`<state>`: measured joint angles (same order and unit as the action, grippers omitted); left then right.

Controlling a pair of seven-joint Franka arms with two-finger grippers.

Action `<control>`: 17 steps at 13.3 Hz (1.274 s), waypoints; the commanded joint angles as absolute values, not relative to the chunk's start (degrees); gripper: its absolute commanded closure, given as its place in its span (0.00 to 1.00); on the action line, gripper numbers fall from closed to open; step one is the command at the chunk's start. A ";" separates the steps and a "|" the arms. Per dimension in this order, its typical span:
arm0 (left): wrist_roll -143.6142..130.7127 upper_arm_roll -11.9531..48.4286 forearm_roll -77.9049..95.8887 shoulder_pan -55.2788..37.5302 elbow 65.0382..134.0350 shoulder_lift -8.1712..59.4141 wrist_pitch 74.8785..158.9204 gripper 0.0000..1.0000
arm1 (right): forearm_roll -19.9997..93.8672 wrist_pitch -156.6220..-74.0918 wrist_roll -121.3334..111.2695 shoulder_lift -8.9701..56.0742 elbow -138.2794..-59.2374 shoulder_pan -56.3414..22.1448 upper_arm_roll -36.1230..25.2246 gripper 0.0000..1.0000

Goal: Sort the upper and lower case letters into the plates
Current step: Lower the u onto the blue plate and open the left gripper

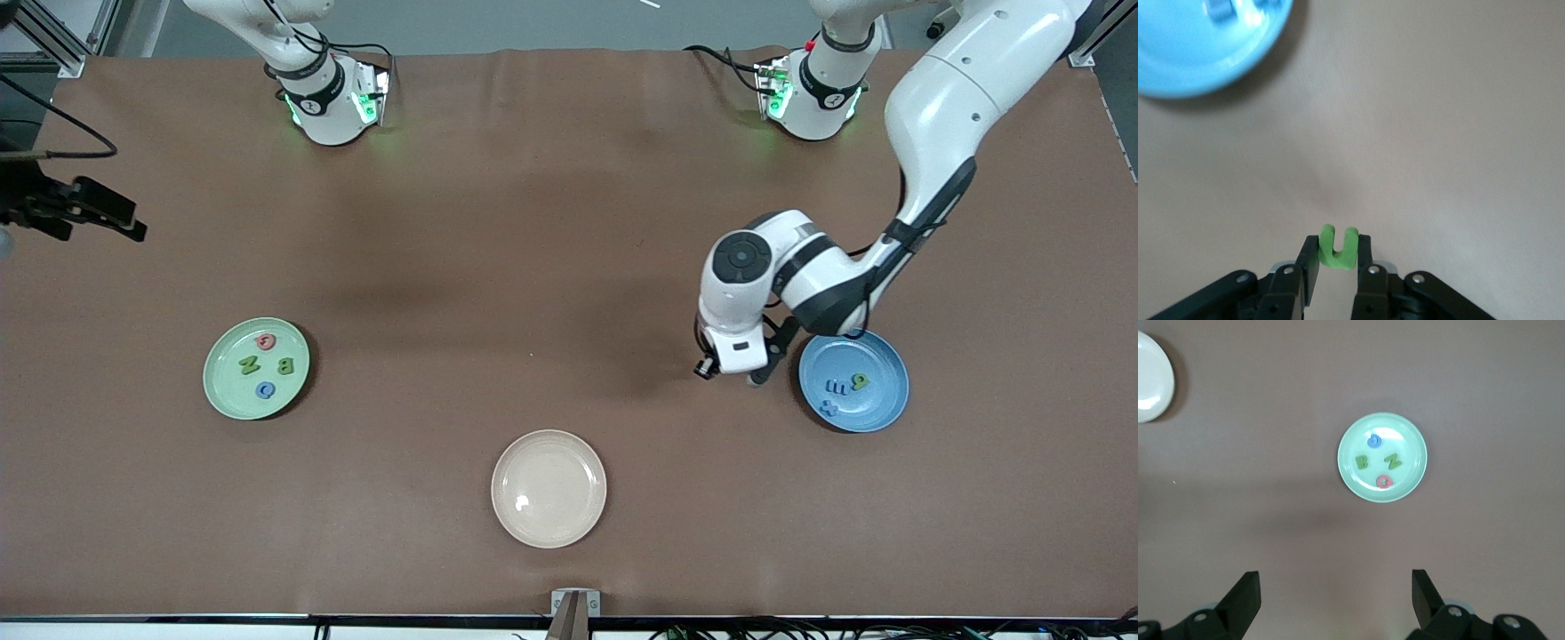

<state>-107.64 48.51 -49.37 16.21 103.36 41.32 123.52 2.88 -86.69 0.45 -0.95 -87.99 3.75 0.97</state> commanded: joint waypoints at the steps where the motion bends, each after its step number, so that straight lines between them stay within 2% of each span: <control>1: -99.27 49.75 -47.21 18.88 100.65 39.99 118.76 1.00 | 2.02 -86.04 1.23 0.79 -84.29 4.04 1.32 0.00; 7: -85.10 49.83 -45.88 25.74 98.44 39.90 116.72 1.00 | 1.76 -87.27 0.88 1.58 -82.89 4.92 0.97 0.00; 17: -70.67 49.48 -45.79 33.48 100.80 40.60 115.40 0.99 | 1.14 -86.92 1.14 1.93 -82.27 5.09 0.97 0.00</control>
<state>-72.49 49.21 -46.88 32.27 99.05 41.10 115.93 1.97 -87.74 0.52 1.56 -83.50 4.24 0.41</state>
